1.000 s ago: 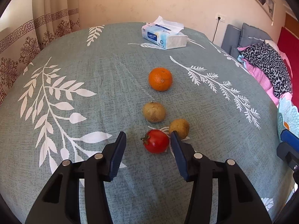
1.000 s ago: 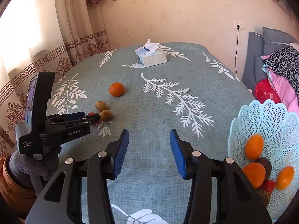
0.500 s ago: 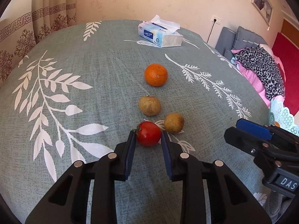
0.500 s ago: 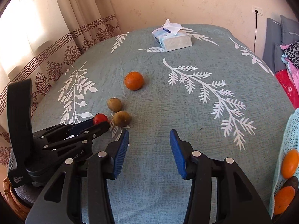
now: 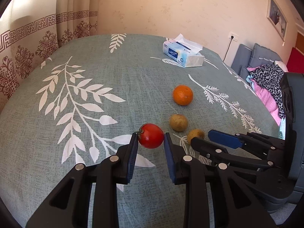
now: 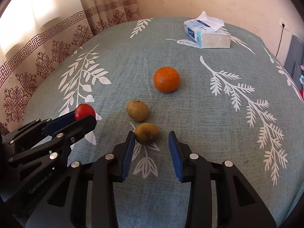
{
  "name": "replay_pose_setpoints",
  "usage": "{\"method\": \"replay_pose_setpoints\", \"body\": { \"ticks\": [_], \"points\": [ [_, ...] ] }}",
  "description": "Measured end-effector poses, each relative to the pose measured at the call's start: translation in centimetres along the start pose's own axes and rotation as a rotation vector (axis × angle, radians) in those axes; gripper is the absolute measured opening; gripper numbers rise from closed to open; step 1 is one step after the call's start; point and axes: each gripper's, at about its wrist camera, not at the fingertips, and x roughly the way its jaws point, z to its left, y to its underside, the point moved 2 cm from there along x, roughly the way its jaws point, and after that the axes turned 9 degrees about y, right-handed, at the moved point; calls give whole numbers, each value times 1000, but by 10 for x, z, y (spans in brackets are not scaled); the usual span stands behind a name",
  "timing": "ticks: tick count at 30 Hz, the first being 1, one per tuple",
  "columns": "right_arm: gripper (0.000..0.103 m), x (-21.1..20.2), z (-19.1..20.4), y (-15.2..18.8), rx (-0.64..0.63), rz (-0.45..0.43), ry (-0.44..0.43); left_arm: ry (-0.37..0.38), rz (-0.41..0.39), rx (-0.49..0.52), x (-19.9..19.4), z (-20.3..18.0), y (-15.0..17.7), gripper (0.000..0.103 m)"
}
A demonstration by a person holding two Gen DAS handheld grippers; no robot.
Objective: Organize fruits
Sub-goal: 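Move back to the fruit and grasp a red tomato with the left tool, then grasp a small brown fruit with the right tool while the left tool holds the tomato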
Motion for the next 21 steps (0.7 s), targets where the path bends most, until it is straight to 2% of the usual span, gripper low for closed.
{"method": "replay_pose_setpoints", "body": {
  "ticks": [4, 10, 13, 21],
  "points": [
    [33, 9, 8, -6, -17, 12, 3, -6, -5, -25, -1, 7, 0, 28],
    [33, 13, 11, -6, -19, 16, 1, -12, -5, -38, -2, 9, 0, 28],
    [29, 13, 10, -6, -16, 13, 9, -13, -5, -32, -2, 8, 1, 28],
    [29, -9, -2, 0, 30, -23, 13, -7, -1, -17, 0, 5, 3, 28]
  ]
}}
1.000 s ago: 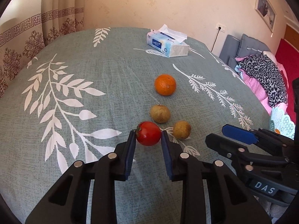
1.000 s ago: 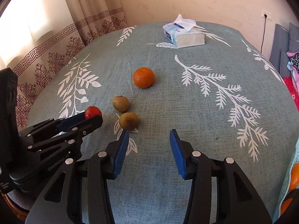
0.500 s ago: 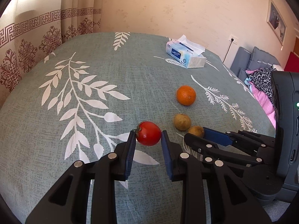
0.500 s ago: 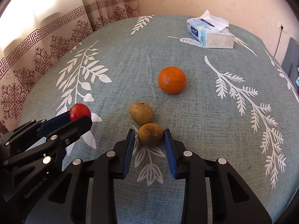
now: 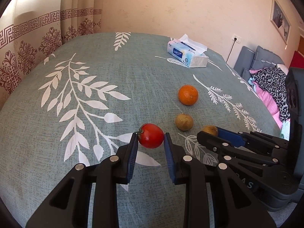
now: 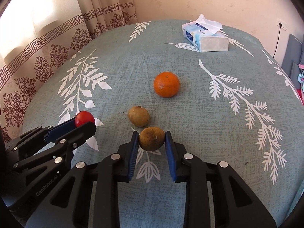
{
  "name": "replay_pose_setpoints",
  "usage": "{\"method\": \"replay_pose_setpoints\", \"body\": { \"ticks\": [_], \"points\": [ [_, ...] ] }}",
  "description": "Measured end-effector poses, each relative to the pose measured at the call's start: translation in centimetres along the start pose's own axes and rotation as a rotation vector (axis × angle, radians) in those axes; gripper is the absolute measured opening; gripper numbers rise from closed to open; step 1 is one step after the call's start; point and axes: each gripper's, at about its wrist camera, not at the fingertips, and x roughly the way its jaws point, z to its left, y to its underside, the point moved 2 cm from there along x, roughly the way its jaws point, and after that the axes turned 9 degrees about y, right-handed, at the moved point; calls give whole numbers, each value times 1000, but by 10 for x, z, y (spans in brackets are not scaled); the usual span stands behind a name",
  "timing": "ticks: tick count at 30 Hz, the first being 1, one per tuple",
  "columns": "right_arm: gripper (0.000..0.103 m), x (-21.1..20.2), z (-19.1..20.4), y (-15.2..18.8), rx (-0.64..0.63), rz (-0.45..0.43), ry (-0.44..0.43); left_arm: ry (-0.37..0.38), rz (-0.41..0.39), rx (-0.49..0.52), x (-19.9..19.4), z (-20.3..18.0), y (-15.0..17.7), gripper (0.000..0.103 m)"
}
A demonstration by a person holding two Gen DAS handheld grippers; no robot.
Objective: Organize fruits
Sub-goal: 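Grasp a small brown fruit with the right tool while the left tool holds the tomato, then carry both fruits into the blue basket and open both tools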
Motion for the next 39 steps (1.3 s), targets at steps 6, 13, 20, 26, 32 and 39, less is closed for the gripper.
{"method": "replay_pose_setpoints", "body": {
  "ticks": [6, 13, 20, 26, 32, 39],
  "points": [
    [29, -26, -20, 14, 53, -22, 20, 6, -2, 25, 0, -7, 3, 28],
    [29, -69, -56, 34, 136, -71, 68, 16, 4, 59, 0, -19, 6, 28],
    [29, -109, -98, 54, 233, -125, 122, 25, 15, 98, 0, -35, 11, 28],
    [29, -136, -136, 70, 304, -152, 194, 45, 26, 115, -1, -48, 14, 28],
    [29, -158, -175, 87, 379, -161, 289, 60, 32, 135, -3, -61, 15, 28],
    [29, -172, -211, 108, 464, -149, 367, 74, 46, 152, -2, -75, 16, 28]
  ]
}}
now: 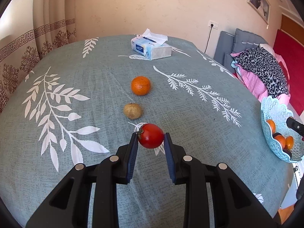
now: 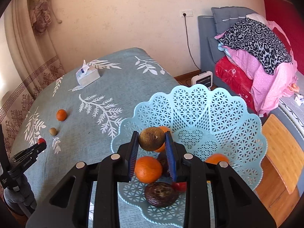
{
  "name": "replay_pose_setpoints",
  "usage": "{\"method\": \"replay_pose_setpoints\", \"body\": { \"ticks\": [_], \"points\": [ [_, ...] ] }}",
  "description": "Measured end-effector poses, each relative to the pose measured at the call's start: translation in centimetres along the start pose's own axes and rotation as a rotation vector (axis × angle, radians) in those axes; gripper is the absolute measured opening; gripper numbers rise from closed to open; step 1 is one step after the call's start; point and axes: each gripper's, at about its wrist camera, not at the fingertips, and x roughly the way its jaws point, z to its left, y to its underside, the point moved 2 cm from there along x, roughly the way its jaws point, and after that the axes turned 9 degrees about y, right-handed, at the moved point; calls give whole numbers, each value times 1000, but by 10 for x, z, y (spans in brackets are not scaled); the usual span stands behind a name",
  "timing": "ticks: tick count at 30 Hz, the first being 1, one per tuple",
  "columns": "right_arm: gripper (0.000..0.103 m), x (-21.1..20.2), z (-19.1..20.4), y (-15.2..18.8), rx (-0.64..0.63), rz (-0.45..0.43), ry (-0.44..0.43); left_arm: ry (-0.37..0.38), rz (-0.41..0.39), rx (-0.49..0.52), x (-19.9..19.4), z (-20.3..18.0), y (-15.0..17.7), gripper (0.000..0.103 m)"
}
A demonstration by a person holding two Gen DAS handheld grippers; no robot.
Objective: Organize fruits
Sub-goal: 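Carry both fruits into the blue basket and open both tools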
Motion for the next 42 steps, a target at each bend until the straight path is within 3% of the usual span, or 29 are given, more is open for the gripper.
{"method": "replay_pose_setpoints", "body": {
  "ticks": [7, 10, 18, 32, 42],
  "points": [
    [29, 4, -25, 5, 65, 21, 11, 15, 7, 40, 2, -21, -2, 28],
    [36, 6, -38, 5, 115, 36, -11, 25, 9, 60, 3, -32, -4, 28],
    [37, 0, -55, 6, 141, -3, -1, 70, 20, 128, 10, -70, -8, 28],
    [37, -21, -60, 7, 93, -164, 96, 275, 66, 227, 31, -158, -18, 28],
    [37, -18, -62, 9, 102, -166, 83, 356, 87, 287, 45, -202, -19, 28]
  ]
}}
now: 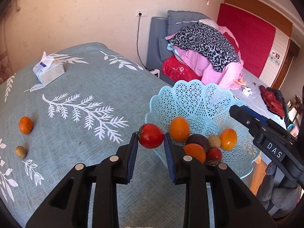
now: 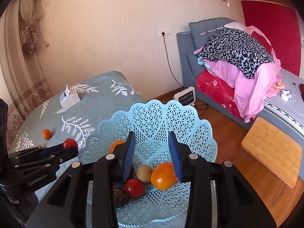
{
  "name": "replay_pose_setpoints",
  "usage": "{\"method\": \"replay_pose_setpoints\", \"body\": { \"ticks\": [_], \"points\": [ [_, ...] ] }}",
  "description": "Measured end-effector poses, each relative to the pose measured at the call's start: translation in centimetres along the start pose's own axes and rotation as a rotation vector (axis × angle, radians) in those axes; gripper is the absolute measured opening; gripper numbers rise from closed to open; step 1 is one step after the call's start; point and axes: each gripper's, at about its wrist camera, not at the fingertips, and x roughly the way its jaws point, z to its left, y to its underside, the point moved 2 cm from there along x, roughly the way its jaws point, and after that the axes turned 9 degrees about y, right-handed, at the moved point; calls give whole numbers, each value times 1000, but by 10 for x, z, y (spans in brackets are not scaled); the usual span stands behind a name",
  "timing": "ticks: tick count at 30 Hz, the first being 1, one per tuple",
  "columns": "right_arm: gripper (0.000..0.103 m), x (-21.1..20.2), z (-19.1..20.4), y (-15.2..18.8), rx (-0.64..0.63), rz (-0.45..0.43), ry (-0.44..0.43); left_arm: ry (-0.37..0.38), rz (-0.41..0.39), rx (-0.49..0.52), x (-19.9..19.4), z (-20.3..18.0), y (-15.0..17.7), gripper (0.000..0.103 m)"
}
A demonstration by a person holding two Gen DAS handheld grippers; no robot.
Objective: Organize fruits
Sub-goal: 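Carry both fruits into the blue basket and open both tools, then move back and grasp the last small brown fruit with the left tool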
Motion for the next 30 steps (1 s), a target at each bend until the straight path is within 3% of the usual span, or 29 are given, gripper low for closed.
{"method": "replay_pose_setpoints", "body": {
  "ticks": [5, 7, 8, 9, 16, 20, 25, 27, 28, 30],
  "points": [
    [37, 3, 2, 2, 0, 10, -5, 71, 15, 3, 13, -8, -1, 32],
    [37, 4, 2, 2, 1, 12, -5, 79, 14, -3, 14, -7, 0, 45],
    [37, 4, 2, 2, 3, 12, -5, 62, 6, -4, 13, -7, 0, 61],
    [37, 4, 1, 2, 5, 12, -5, 51, -7, -8, 12, -5, 0, 67],
    [37, 4, 4, 3, 2, 14, -8, 15, -10, -62, 7, 14, 1, 68],
    [37, 4, 8, 3, -4, 12, -14, -17, -34, -57, 2, 19, 2, 81],
    [37, 3, 11, 4, -3, 13, -19, -65, -43, -63, -3, 30, 3, 88],
    [44, 3, 14, 4, -4, 15, -24, -83, -48, -74, -6, 37, 4, 90],
    [53, 2, 16, 4, -4, 11, -26, -93, -53, -78, -7, 40, 4, 92],
    [57, 0, 23, 4, -19, 2, -32, -116, -64, -91, -12, 48, 6, 94]
  ]
}}
